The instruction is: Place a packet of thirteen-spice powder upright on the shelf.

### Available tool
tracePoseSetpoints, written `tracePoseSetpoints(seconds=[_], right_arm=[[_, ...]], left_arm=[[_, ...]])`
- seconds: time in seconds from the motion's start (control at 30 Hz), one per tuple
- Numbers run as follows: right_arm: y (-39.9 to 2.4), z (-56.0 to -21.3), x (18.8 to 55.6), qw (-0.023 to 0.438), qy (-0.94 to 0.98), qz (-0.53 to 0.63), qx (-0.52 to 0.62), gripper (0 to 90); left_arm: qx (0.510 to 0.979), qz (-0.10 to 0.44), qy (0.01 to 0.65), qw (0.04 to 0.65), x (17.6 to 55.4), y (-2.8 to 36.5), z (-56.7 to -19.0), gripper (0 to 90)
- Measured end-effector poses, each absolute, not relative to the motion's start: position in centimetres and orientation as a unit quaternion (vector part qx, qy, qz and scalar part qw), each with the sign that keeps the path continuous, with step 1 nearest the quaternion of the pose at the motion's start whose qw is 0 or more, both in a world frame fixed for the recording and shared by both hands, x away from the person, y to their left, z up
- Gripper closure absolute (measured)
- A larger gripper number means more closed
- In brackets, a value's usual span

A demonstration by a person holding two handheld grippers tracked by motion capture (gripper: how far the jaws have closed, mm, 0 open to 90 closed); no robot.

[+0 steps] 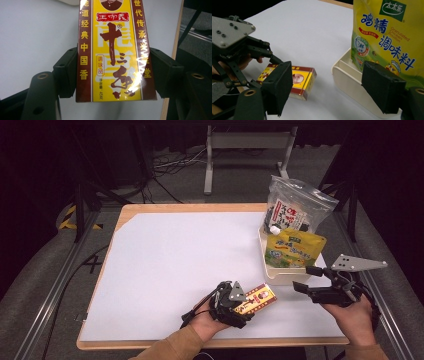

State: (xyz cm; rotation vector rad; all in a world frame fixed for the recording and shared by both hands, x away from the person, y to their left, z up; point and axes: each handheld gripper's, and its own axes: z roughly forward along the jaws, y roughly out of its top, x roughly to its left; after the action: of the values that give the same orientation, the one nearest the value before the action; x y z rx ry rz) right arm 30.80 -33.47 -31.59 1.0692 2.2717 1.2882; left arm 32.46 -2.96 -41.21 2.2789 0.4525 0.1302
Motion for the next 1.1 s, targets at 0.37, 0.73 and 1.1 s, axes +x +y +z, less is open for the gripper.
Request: tracePoseSetpoints(seconds=[0.37, 0.73, 1.1], right_arm=[[-32.4, -30.6, 30.7, 0.157, 0.804, 0.450, 0.356, 26.7], [-29.8, -29.3, 31.8, 0.120, 0.829, 0.437, 0.329, 29.5], [-27.7, -27.6, 33.2, 0.105, 0.835, 0.440, 0.313, 30.8]], left_arm=[[0.863, 0.106, 0.184, 0.458, 32.1, -0.9, -39.8, 32.4], [0.834, 0.146, 0.192, 0.497, 31.9, 0.3, -39.6, 32.4], [0.807, 0.159, 0.191, 0.536, 31.5, 1.1, -39.7, 32.3]])
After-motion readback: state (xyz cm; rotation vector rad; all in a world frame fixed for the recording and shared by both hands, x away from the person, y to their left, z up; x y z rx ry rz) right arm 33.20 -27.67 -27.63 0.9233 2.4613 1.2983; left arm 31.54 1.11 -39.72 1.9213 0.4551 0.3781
